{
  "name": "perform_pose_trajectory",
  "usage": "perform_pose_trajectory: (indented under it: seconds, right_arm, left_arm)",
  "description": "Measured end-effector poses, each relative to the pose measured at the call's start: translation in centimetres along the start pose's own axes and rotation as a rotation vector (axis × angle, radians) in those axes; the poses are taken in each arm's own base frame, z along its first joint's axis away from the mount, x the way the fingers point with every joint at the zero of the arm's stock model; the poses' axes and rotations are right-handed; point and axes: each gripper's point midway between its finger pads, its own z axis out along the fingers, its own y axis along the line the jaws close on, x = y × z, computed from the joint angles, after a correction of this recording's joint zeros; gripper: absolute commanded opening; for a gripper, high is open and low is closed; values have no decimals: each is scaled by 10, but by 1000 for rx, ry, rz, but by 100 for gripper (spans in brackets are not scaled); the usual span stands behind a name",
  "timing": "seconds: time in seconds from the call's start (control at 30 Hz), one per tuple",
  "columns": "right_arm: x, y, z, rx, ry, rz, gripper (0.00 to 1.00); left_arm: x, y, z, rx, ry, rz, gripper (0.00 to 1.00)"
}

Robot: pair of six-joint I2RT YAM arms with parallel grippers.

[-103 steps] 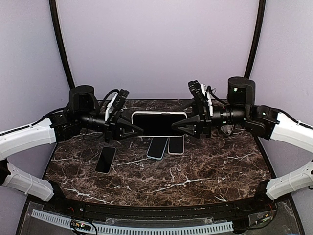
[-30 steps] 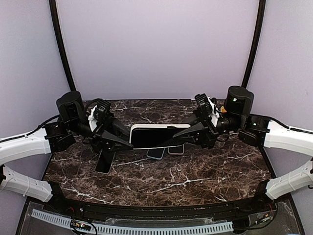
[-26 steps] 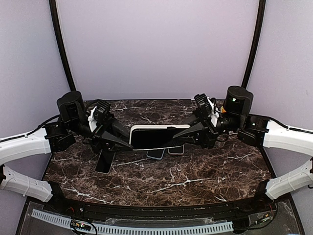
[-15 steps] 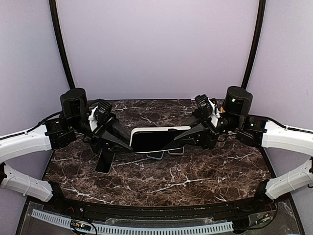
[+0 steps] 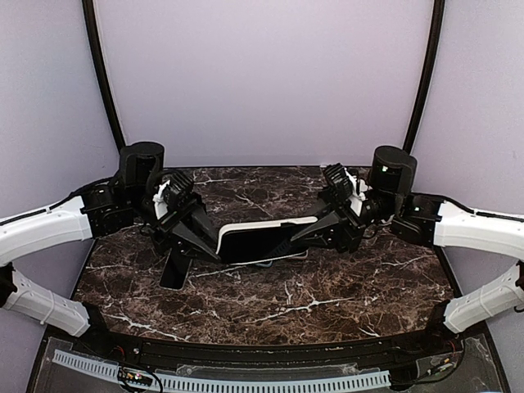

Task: Take the phone out of the phone case
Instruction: Remove the bottom left corner of the phone case.

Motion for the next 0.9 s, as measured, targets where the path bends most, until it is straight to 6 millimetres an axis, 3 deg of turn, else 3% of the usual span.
perform_pose_trajectory:
  seconds: [0.27, 0.33, 0.5, 0.7, 0.8, 0.9]
  right_arm:
    - [8, 5, 7, -50, 30, 17, 0]
    - [9, 5, 9, -55, 32, 18, 0]
    - [9, 18, 13, -131, 31, 34, 0]
    - [13, 15, 14, -119, 49, 43, 0]
    - [15, 7, 15, -72, 76, 33, 0]
    - [20, -3, 13, -1, 108, 18, 0]
  left_arm:
    - [11, -5, -5, 47, 2, -33, 10]
    - [12, -6, -5, 51, 2, -27, 5]
    - [15, 4, -13, 7, 10, -20, 5]
    - [21, 11, -18, -42, 23, -17, 19]
    - [26, 14, -21, -91, 41, -9, 30]
    - [31, 21, -26, -186, 79, 15, 34]
